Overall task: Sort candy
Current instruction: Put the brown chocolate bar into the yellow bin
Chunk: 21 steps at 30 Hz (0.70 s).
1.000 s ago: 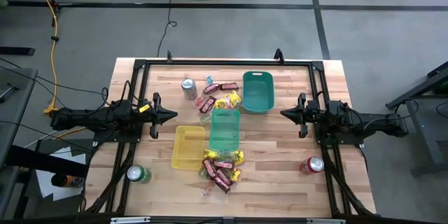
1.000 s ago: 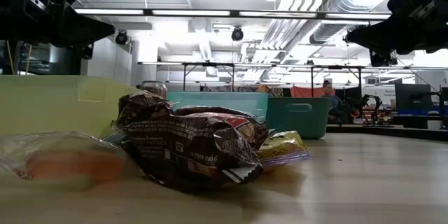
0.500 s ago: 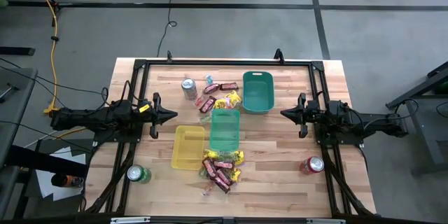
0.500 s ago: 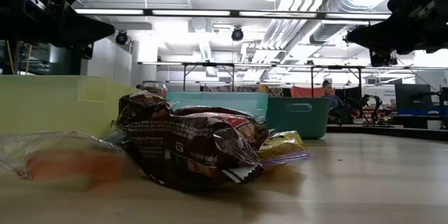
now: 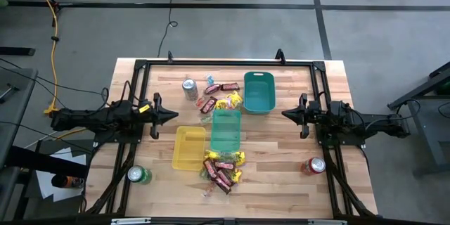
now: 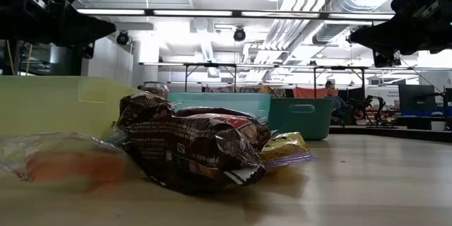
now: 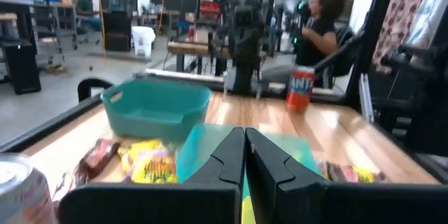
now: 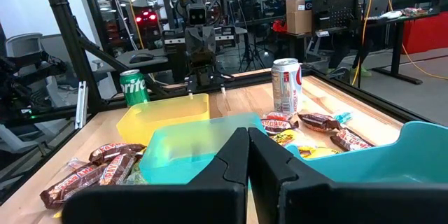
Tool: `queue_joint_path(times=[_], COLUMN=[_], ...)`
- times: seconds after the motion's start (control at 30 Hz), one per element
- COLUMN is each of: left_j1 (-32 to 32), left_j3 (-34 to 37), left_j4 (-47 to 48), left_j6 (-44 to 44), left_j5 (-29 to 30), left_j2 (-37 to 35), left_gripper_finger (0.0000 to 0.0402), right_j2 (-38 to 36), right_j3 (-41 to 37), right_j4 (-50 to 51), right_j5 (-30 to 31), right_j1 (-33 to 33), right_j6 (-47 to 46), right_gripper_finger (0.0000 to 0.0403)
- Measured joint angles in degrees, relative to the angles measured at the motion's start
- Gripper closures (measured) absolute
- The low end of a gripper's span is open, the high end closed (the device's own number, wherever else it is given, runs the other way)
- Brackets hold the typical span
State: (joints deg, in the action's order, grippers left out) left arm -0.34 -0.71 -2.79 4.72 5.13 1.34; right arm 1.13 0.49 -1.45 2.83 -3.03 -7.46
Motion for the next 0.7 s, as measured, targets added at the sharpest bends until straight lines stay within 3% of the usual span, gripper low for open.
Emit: queue_joint_path(times=[0.13, 0.23, 0.3, 0.4, 0.53, 0.7], left_j1=[0.00, 0.03, 0.07, 0.05, 0.67, 6.00], left_j3=[0.04, -0.21, -1.82, -7.71, -19.21, -39.16], left_j4=[-11.22, -27.44, -29.27, -23.19, -12.52, 12.09], left_j6=[4.09, 11.13, 14.18, 17.25, 20.76, 22.09], left_j5=[0.29, 5.93, 9.45, 10.86, 11.96, 11.10], left_j2=[0.03, 1.71, 4.60, 13.35, 31.67, 51.71], left_gripper_finger=[0.0402, 0.0401, 0.0401, 0.0392, 0.0354, 0.0282], right_j2=[-0.02, -0.01, -0.01, -0.02, -0.02, -0.02], right_j3=[0.00, 0.00, 0.00, -0.02, 0.00, 0.00], right_j4=[0.02, 0.01, 0.02, 0.00, 0.02, 0.02], right_j5=[0.00, 0.01, 0.00, 0.00, 0.00, 0.00], right_j1=[0.02, 0.01, 0.01, 0.02, 0.02, 0.02], right_j6=[0.02, 0.01, 0.00, 0.00, 0.00, 0.00], right_gripper_finger=[0.0402, 0.0402, 0.0402, 0.0402, 0.0402, 0.0402])
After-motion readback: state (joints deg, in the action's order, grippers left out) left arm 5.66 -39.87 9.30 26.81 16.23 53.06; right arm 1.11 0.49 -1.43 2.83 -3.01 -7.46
